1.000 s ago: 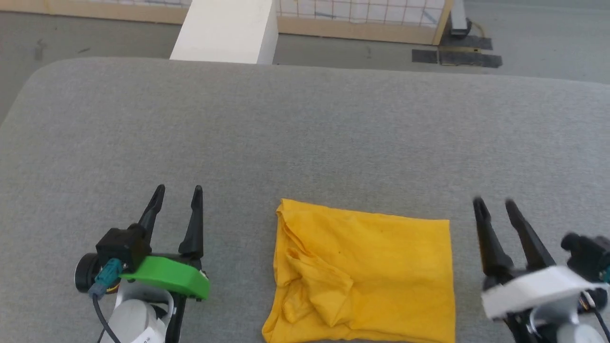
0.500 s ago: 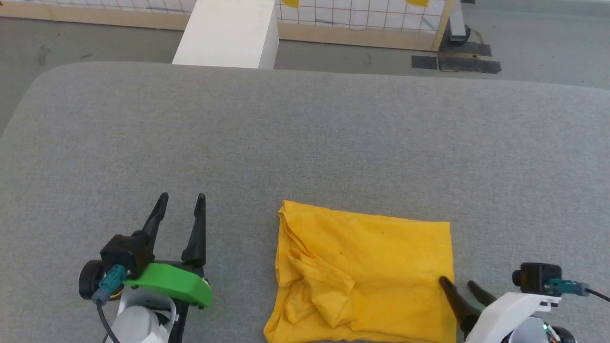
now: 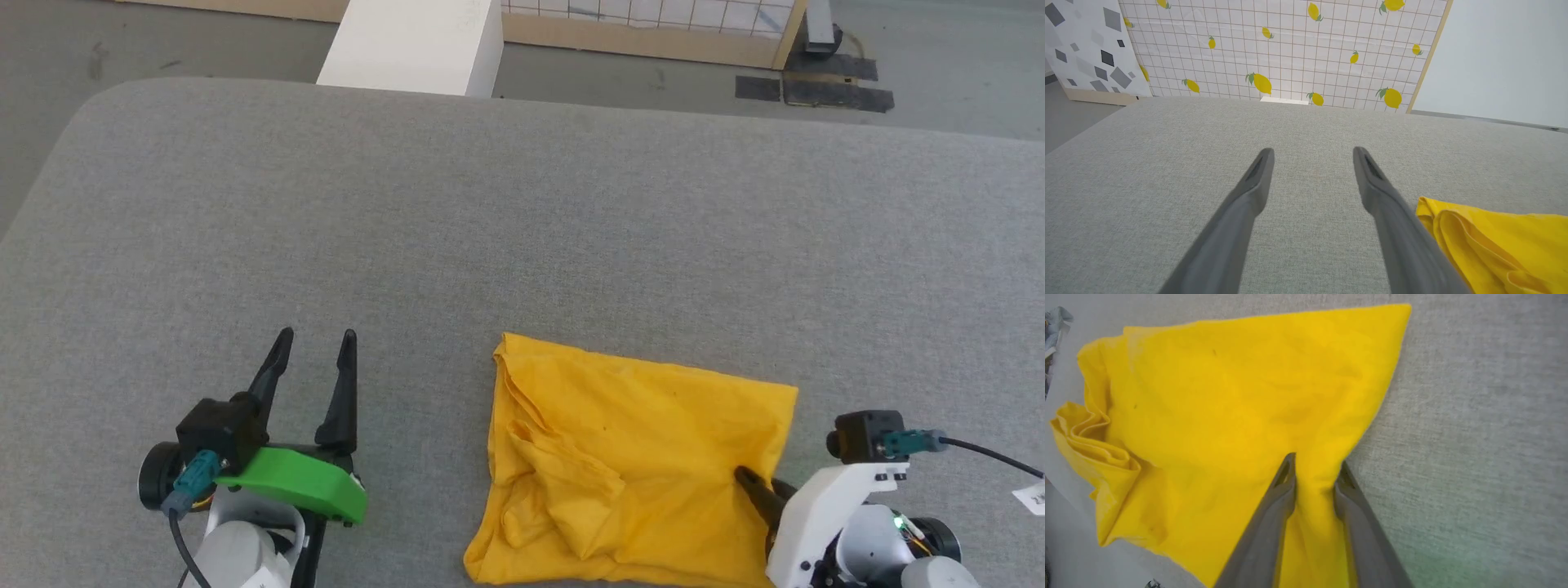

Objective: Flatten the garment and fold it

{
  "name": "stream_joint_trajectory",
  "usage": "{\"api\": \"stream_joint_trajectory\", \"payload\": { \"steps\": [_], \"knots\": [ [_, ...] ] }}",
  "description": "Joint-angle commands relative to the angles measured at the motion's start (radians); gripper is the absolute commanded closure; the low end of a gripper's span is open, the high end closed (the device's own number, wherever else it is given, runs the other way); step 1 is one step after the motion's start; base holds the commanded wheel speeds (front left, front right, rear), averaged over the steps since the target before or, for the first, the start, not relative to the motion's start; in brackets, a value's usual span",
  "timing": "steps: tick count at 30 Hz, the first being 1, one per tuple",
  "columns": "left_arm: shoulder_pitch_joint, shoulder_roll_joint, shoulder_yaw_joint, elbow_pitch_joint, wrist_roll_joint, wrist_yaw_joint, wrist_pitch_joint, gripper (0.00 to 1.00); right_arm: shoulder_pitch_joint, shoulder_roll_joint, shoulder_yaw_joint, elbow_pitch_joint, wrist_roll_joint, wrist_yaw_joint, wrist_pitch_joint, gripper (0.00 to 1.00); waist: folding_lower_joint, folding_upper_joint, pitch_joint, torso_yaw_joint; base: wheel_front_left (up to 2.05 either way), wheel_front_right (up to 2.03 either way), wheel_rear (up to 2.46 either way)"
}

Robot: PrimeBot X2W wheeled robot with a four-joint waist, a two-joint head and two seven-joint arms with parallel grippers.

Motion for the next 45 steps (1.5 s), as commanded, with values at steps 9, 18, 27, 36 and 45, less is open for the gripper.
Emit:
{"api": "stream_joint_trajectory", "payload": {
  "steps": [9,18,27,36,45],
  "knots": [
    [-0.005,-0.004,0.036,-0.015,-0.004,-0.006,-0.005,0.0,-0.169,-0.01,0.13,-0.184,-0.377,-0.001,0.083,1.0,0.0,-0.0001,0.015,-0.082,0.0,0.0,0.0],
    [-0.036,0.002,0.033,-0.031,0.007,-0.007,-0.005,0.0,-0.381,-0.269,0.193,-0.171,-0.438,-0.001,0.169,1.0,0.0,-0.0001,0.068,-0.231,0.0,0.0,0.0],
    [-0.107,0.036,0.012,-0.062,0.025,-0.007,-0.005,0.0,-0.504,-0.42,0.077,0.019,-0.446,-0.001,0.078,1.0,0.0,-0.0001,0.183,-0.337,0.0,0.0,0.0],
    [-0.159,0.066,0.003,-0.098,0.035,-0.007,0.001,0.0,-0.602,-0.464,-0.075,0.206,-0.552,-0.001,-0.037,1.0,0.0,-0.0001,0.282,-0.341,0.0,0.0,0.0],
    [-0.172,0.074,-0.015,-0.106,0.034,-0.002,0.009,0.0,-0.67,-0.421,-0.253,0.348,-0.713,-0.001,-0.148,1.0,0.0,-0.0001,0.309,-0.295,0.0,0.0,0.0]
  ]
}}
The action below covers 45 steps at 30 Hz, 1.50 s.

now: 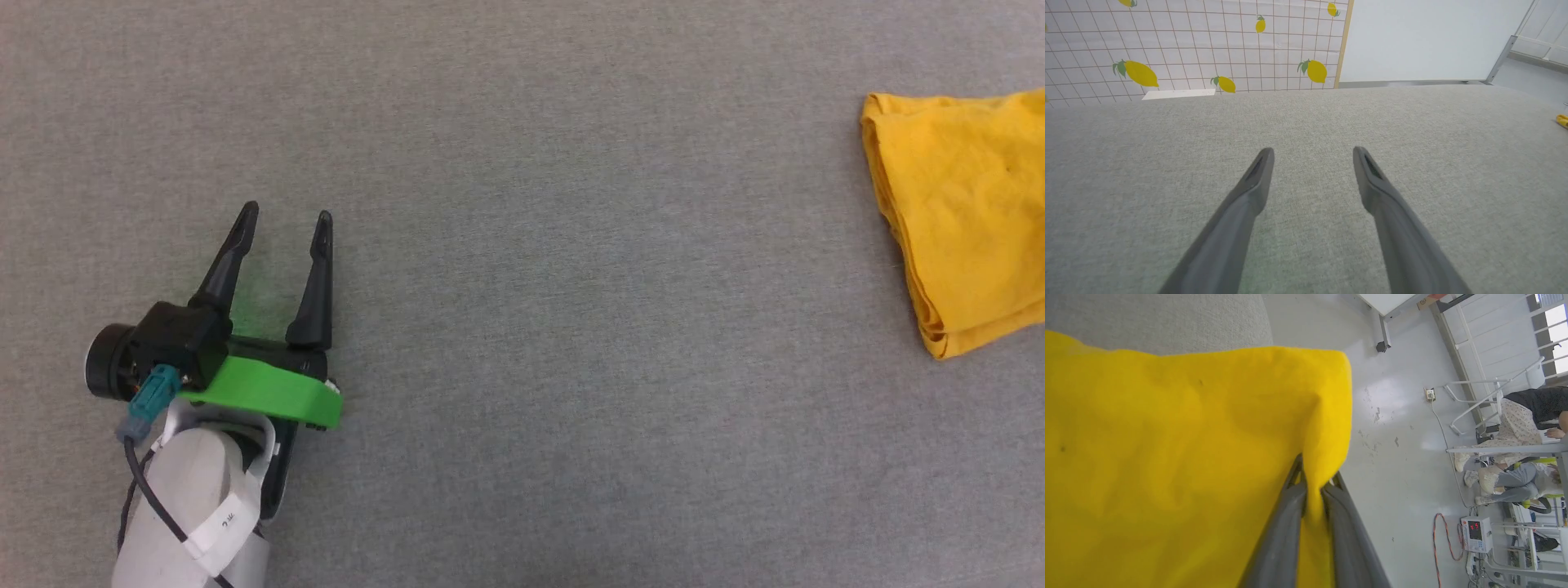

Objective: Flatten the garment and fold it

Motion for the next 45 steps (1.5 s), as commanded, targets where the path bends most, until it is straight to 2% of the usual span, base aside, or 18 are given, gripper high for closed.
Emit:
{"api": "stream_joint_trajectory", "payload": {
  "steps": [1,2,3,8,14,22,26,30,35,45],
  "knots": [
    [-0.013,0.005,-0.002,0.004,0.004,-0.002,0.0,0.0,-0.019,0.017,-0.024,0.013,-0.013,-0.002,-0.009,1.0,-0.0001,-0.0001,-0.012,0.012,0.0,0.0,0.0],
    [-0.011,0.004,-0.002,0.007,0.002,-0.001,-0.001,0.0,-0.019,0.024,-0.037,0.021,-0.02,-0.002,-0.012,0.53,-0.0001,-0.0001,-0.019,0.014,0.0,0.0,0.0],
    [-0.008,0.001,-0.003,0.013,0.001,0.0,-0.002,0.0,-0.018,0.032,-0.053,0.028,-0.027,-0.002,-0.02,0.0,-0.0001,-0.0001,-0.032,0.019,0.0,0.0,0.0],
    [0.021,-0.016,0.0,0.041,-0.011,0.007,-0.008,0.0,0.003,0.068,-0.085,0.029,-0.02,-0.002,-0.086,0.0,-0.0001,-0.0001,-0.117,0.038,0.0,0.0,0.0],
    [0.074,-0.047,0.005,0.074,-0.023,0.017,-0.012,0.0,0.086,0.131,-0.082,-0.043,0.085,-0.002,-0.212,0.0,-0.0001,-0.0001,-0.24,0.083,0.0,0.0,0.0],
    [0.123,-0.081,0.017,0.068,-0.031,0.026,-0.013,0.0,0.25,0.258,-0.062,-0.26,0.273,-0.002,-0.344,0.0,-0.0001,-0.0001,-0.342,0.164,0.0,0.0,0.0],
    [0.148,-0.096,0.011,0.073,-0.039,0.022,-0.014,0.0,0.341,0.342,-0.042,-0.364,0.317,-0.002,-0.4,0.0,-0.0001,-0.0001,-0.373,0.194,0.0,0.0,0.0],
    [0.165,-0.106,0.004,0.088,-0.039,0.019,-0.014,0.0,0.434,0.398,-0.005,-0.432,0.33,-0.002,-0.459,0.0,-0.0001,-0.0001,-0.399,0.214,0.0,0.0,0.0],
    [0.183,-0.115,0.001,0.098,-0.036,0.016,-0.014,0.0,0.541,0.427,0.051,-0.474,0.345,-0.002,-0.53,0.0,-0.0001,-0.0001,-0.426,0.225,0.0,0.0,0.0],
    [0.228,-0.131,-0.011,0.121,-0.036,0.006,-0.014,0.0,0.685,0.431,0.11,-0.442,0.413,-0.002,-0.587,0.0,-0.0001,-0.0001,-0.458,0.227,0.0,0.0,0.0]
  ]
}}
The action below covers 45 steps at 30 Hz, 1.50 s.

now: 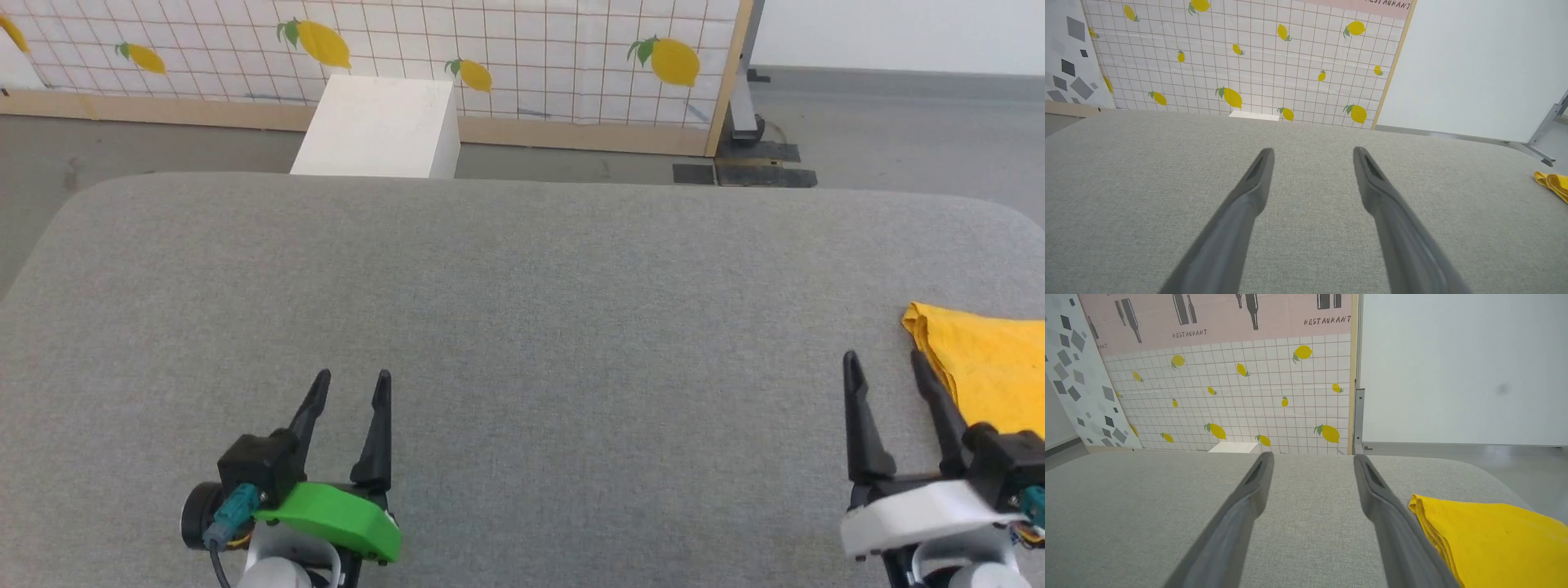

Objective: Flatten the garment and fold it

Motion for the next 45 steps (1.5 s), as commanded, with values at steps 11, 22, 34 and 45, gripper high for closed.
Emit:
{"api": "stream_joint_trajectory", "payload": {
  "steps": [11,22,34,45],
  "knots": [
    [0.018,-0.018,0.009,0.02,-0.009,-0.008,-0.004,0.0,0.042,0.002,0.009,0.004,0.025,-0.002,-0.014,0.0,0.0001,0.0,0.008,-0.004,0.0,0.0,0.0],
    [0.007,-0.018,0.012,0.024,0.001,-0.007,0.001,1.0,0.029,0.0,0.007,0.004,0.019,0.0,-0.008,1.0,0.0001,0.0,0.011,-0.006,0.0,0.0,0.0],
    [0.011,-0.019,0.018,0.01,0.014,0.0,0.016,1.0,0.026,0.0,0.014,0.002,0.012,0.0,0.005,1.0,0.0001,0.0,0.009,-0.009,0.0,0.0,0.0],
    [0.016,-0.02,0.025,-0.01,0.035,0.01,0.038,1.0,0.022,0.0,0.023,-0.002,0.001,0.0,0.021,1.0,0.0001,0.0,0.007,-0.012,0.0,0.0,0.0]
  ]
}}
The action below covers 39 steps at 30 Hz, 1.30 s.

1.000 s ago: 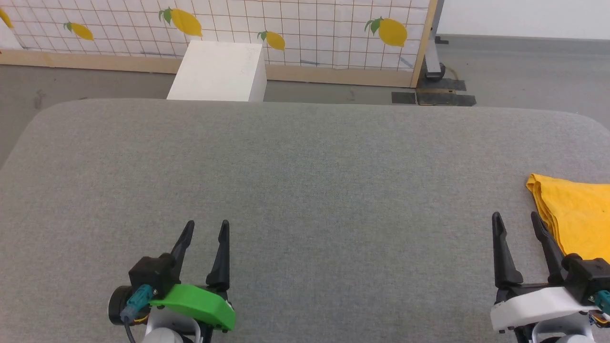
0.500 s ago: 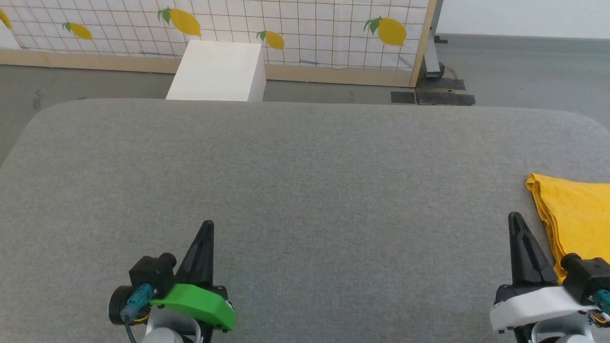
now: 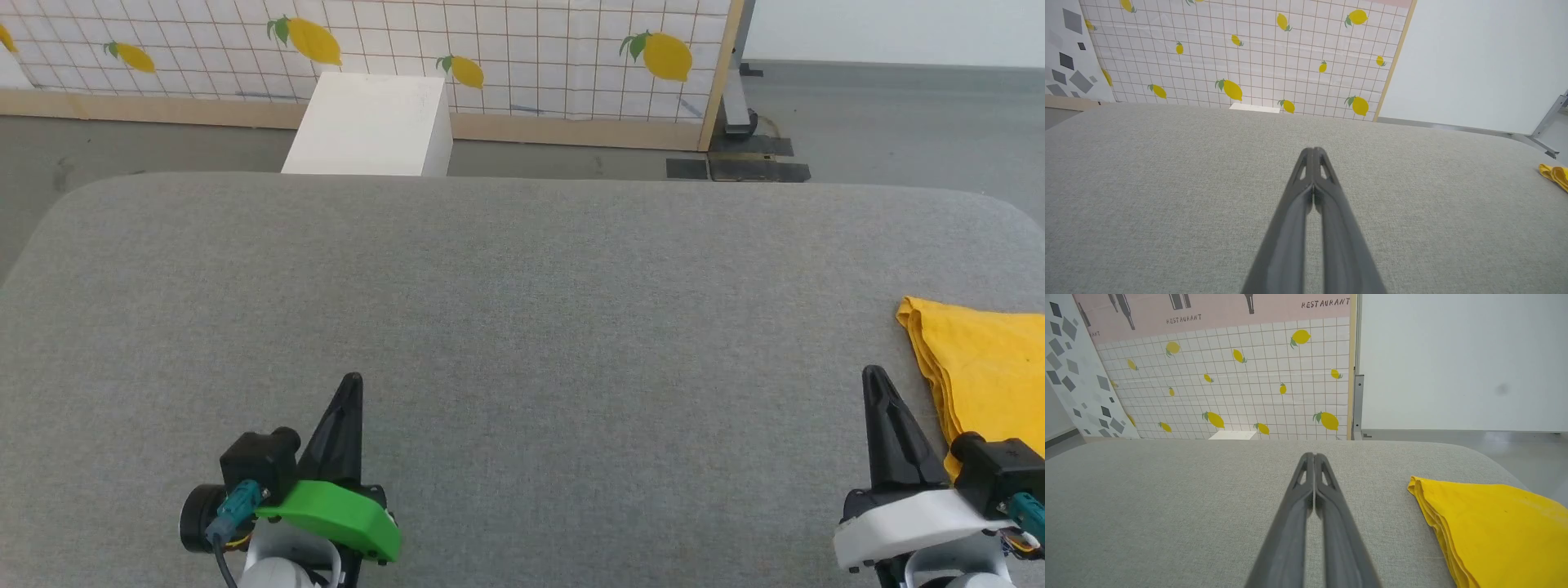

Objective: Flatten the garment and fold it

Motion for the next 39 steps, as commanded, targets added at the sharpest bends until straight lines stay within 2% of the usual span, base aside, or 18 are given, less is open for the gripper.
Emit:
{"api": "stream_joint_trajectory", "payload": {
  "steps": [1,39],
  "knots": [
    [0.01,-0.002,0.004,-0.009,0.012,0.009,0.006,1.0,-0.007,0.0,0.005,-0.005,-0.008,0.0,0.006,1.0,0.0,0.0,0.0,-0.001,0.0,0.0,0.0],
    [0.032,-0.007,0.033,-0.085,0.089,0.048,0.089,1.0,-0.022,0.001,0.039,-0.017,-0.049,-0.001,0.066,1.0,0.0,0.0,-0.01,-0.014,0.0,0.0,0.0]
  ]
}}
